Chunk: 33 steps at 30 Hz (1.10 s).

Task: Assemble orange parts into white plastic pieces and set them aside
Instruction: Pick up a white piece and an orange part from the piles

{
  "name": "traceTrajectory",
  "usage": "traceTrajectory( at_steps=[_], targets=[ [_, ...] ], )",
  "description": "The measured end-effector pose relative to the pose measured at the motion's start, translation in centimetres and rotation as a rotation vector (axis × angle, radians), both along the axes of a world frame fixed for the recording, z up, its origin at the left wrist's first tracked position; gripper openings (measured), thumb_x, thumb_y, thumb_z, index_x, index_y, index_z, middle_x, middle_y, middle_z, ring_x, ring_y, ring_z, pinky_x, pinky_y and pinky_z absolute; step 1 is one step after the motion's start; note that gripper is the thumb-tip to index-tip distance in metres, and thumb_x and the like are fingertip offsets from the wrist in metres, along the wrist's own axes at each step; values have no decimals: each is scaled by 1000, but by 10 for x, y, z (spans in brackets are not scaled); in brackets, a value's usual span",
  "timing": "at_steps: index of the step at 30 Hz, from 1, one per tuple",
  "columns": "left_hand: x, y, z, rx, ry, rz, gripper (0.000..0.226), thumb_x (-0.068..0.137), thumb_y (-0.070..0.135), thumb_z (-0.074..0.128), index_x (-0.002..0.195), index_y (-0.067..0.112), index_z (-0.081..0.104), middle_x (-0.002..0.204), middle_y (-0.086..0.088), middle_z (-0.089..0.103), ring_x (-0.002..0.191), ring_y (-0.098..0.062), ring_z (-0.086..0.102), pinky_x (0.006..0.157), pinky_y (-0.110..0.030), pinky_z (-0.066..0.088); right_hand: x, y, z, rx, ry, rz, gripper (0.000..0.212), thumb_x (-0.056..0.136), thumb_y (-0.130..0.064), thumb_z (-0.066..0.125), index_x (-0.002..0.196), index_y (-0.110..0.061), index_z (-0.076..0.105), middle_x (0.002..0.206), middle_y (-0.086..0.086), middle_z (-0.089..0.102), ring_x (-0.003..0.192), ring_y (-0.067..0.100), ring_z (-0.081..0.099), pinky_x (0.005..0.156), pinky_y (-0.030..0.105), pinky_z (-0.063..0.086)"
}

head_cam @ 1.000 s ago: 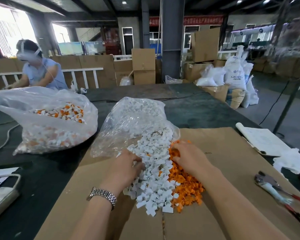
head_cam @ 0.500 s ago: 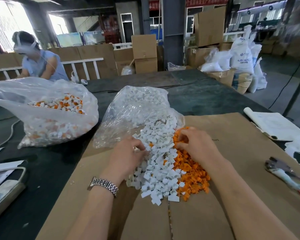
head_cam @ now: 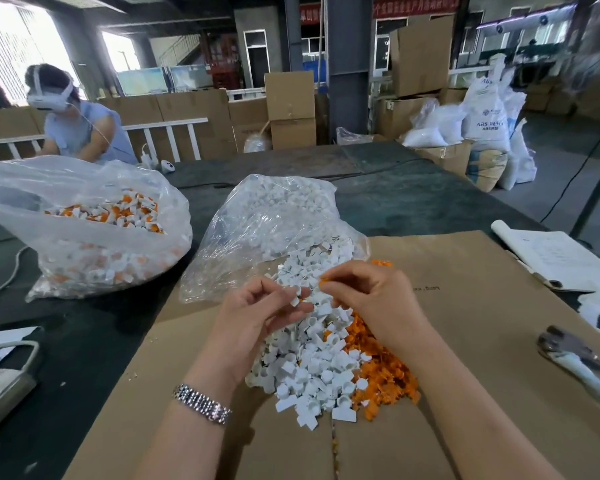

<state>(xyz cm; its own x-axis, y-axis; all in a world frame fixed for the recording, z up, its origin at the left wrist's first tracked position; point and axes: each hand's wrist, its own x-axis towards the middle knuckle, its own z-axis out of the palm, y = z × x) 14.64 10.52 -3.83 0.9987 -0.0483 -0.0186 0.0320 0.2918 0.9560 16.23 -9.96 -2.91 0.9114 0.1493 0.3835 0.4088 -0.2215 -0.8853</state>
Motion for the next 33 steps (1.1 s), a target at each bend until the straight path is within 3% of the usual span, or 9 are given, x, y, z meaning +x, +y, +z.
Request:
traceTrajectory(
  at_steps=[4, 10, 15, 19, 22, 27, 33],
  targets=[
    [-1, -1, -1, 49, -9, -18, 8, 81, 10, 78, 75, 8, 72, 95, -27, 75, 97, -42, 75, 81, -33, 63, -5, 7, 2, -42, -62, 71, 12, 92, -16, 71, 101, -20, 78, 86, -10, 73, 80, 8, 69, 74, 20, 57],
    [-3, -4, -1, 86, -28, -63, 12, 91, 1, 70, 80, 2, 64, 71, -14, 72, 92, -42, 76, 80, -35, 64, -10, 16, 2, -311, -330, 12, 5, 90, -15, 73, 94, -16, 74, 87, -9, 65, 82, 8, 62, 74, 21, 52],
    [-8, 0, 5, 20, -18, -171, 12, 84, 8, 76, 92, 1, 70, 103, -37, 71, 102, -45, 73, 82, -33, 62, -8, 11, 4, -373, -370, -23, 4, 91, -9, 71, 94, -11, 74, 89, -1, 66, 81, 10, 60, 75, 30, 51],
    [-9, -1, 3, 104, -76, -178, 13, 82, 4, 77, 92, 2, 68, 102, -34, 72, 102, -42, 74, 82, -32, 62, -9, 13, 4, -314, -336, 1, 4, 91, -11, 71, 95, -12, 74, 89, -2, 66, 82, 10, 61, 74, 30, 53],
    [-9, -3, 3, 145, -93, -143, 27, 82, 5, 73, 106, -2, 61, 101, -33, 72, 97, -41, 75, 79, -32, 62, -9, 13, 4, -303, -295, 32, 5, 92, -13, 71, 96, -13, 74, 89, -6, 66, 82, 9, 62, 74, 27, 54],
    [-12, -12, 2, 241, -169, -77, 26, 82, 1, 73, 108, 1, 72, 97, -20, 78, 93, -34, 77, 78, -26, 61, -9, 5, 9, -338, -223, 50, 7, 91, -15, 71, 97, -14, 75, 90, -8, 68, 84, 6, 61, 75, 18, 50],
    [-13, -17, 4, 113, -127, -116, 25, 81, 4, 75, 106, 8, 79, 105, -23, 76, 99, -36, 76, 83, -28, 61, -15, -5, 21, -385, -235, 49, 5, 94, -18, 68, 96, -17, 72, 88, -8, 66, 83, 8, 59, 75, 24, 49]
  ],
)
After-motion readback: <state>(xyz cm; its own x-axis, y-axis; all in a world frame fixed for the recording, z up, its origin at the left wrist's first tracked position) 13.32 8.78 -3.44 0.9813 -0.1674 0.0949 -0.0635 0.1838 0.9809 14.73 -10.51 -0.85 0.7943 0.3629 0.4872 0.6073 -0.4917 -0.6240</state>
